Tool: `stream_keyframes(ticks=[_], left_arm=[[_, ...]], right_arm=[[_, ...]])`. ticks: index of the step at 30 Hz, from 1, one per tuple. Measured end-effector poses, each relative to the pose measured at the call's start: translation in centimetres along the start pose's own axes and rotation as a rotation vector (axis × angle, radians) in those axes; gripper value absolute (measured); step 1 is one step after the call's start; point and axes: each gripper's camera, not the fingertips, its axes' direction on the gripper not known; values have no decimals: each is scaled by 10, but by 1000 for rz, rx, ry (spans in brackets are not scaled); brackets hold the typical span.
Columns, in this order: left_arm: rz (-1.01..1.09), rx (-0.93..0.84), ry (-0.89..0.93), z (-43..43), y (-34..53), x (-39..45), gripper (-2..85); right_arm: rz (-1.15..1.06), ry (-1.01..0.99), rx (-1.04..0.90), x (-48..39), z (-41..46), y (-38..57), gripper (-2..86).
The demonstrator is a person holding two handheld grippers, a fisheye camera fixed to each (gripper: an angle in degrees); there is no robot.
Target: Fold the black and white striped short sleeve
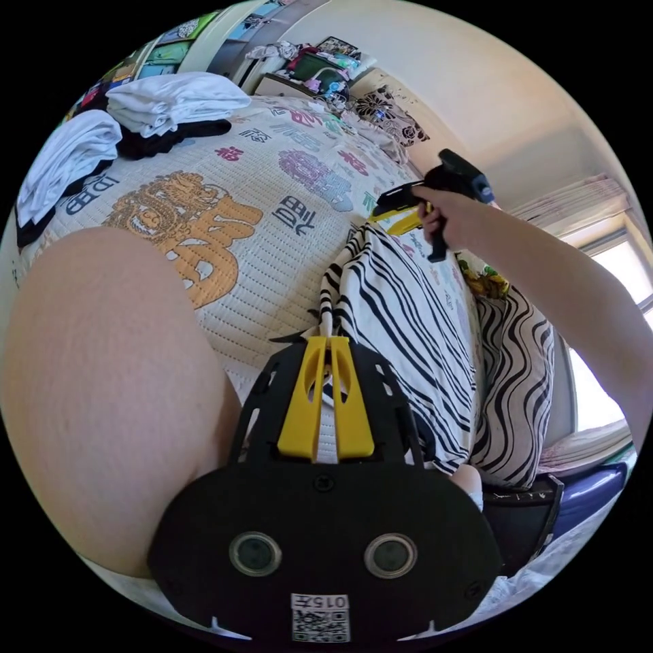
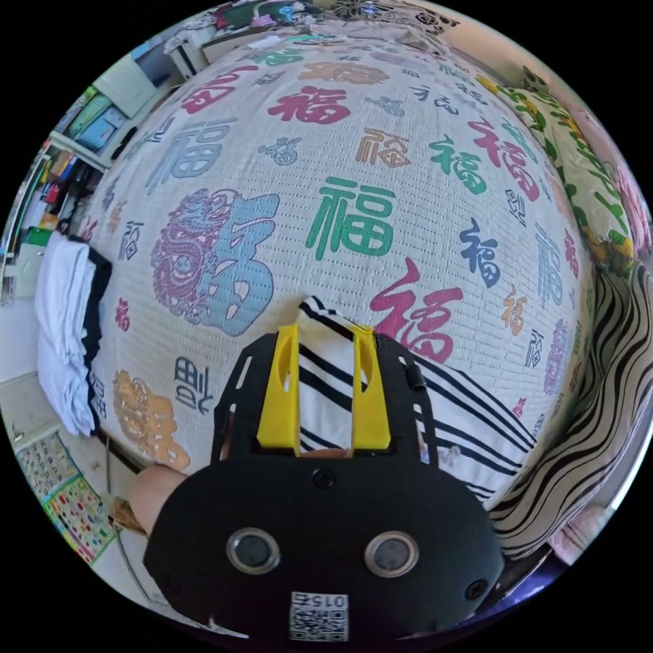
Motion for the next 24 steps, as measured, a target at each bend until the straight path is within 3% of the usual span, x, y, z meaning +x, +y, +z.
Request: stream_keyframes(ticks=[7, 12, 16, 20, 24], left_arm=[[-19, 19, 79, -32, -10, -27, -8], [-35, 30, 108, -49, -14, -40, -8], [-44, 26, 119, -60, -15, -49, -8], [-54, 24, 126, -67, -12, -54, -8], [-23, 75, 186, -81, -5, -56, -9]], right_arm=[[58, 112, -19, -57, 27, -54, 112], [-44, 155, -83, -86, 41, -81, 108], [-76, 213, -93, -98, 48, -95, 39], [-138, 292, -114, -98, 53, -96, 23], [-102, 225, -82, -91, 40, -102, 6]])
